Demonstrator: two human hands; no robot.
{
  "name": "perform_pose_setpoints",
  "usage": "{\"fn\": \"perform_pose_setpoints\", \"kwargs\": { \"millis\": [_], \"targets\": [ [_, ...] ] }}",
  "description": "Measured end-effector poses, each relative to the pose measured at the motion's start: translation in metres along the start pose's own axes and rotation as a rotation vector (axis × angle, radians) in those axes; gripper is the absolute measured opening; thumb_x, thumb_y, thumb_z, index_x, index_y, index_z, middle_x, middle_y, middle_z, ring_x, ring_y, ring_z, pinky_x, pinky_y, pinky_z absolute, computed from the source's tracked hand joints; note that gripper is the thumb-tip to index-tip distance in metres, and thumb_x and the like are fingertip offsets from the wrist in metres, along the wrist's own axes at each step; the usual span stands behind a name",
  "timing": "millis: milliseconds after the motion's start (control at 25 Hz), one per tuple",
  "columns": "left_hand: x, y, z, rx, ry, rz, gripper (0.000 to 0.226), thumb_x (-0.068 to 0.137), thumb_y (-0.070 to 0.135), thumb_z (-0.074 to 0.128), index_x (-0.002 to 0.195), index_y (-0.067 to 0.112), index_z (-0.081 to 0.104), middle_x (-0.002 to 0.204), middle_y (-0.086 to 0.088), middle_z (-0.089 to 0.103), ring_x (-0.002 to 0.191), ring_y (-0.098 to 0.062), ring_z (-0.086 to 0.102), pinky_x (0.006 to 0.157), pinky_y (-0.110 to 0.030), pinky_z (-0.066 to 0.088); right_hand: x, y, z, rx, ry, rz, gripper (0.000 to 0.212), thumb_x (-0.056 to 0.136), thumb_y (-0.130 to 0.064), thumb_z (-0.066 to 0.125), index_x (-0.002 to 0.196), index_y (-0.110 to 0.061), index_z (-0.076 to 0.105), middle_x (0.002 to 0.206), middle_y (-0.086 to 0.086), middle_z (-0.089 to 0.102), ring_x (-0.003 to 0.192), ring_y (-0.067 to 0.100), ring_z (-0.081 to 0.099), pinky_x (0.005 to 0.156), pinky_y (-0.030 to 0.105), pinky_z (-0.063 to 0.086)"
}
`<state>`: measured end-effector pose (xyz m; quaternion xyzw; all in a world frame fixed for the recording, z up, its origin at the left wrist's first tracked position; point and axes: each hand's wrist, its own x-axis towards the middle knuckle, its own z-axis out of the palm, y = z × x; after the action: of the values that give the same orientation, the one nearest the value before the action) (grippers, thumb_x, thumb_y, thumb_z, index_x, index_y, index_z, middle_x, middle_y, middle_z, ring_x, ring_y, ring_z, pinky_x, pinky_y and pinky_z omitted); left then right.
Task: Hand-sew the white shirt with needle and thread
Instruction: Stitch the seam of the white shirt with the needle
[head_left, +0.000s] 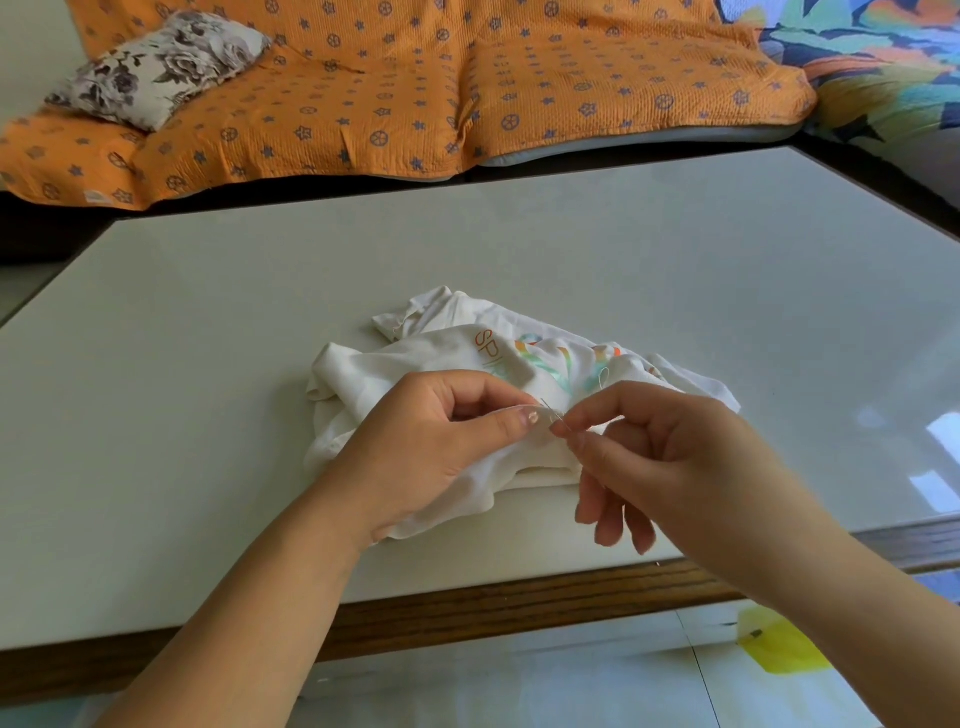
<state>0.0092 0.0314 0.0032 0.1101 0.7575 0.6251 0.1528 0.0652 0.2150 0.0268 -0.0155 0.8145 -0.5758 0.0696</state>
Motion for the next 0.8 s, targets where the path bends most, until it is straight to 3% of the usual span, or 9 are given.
{"fn": "perform_pose_setpoints", "kwargs": {
  "millis": [320,800],
  "targets": [
    [-0.0016,0.0032,0.0006,-0.056,0.001,-0.006,0.010,0.086,0.011,0.069,0.086,0.018,0.077,0.087,-0.002,0.078,0.085,-0.008,0.072,0.075,-0.013,0.052,0.0000,-0.0023,0.0023,-0.075,-0.004,0.024,0.023,0.089,-0.013,0.054,0.091,-0.031,0.067,0.053,0.002,0.066,0.043,0.010,0.057,0.044,0.023,0.046],
    [-0.0009,0.0002,-0.0004,-0.017,0.025,0.033,0.009,0.085,0.010,0.072,0.087,0.018,0.073,0.085,-0.004,0.077,0.083,-0.011,0.070,0.081,-0.019,0.054,0.0019,-0.0009,0.0037,-0.082,0.003,0.047,0.023,0.090,-0.012,0.053,0.091,-0.031,0.067,0.052,0.001,0.065,0.042,0.008,0.056,0.043,0.017,0.042]
  ]
}}
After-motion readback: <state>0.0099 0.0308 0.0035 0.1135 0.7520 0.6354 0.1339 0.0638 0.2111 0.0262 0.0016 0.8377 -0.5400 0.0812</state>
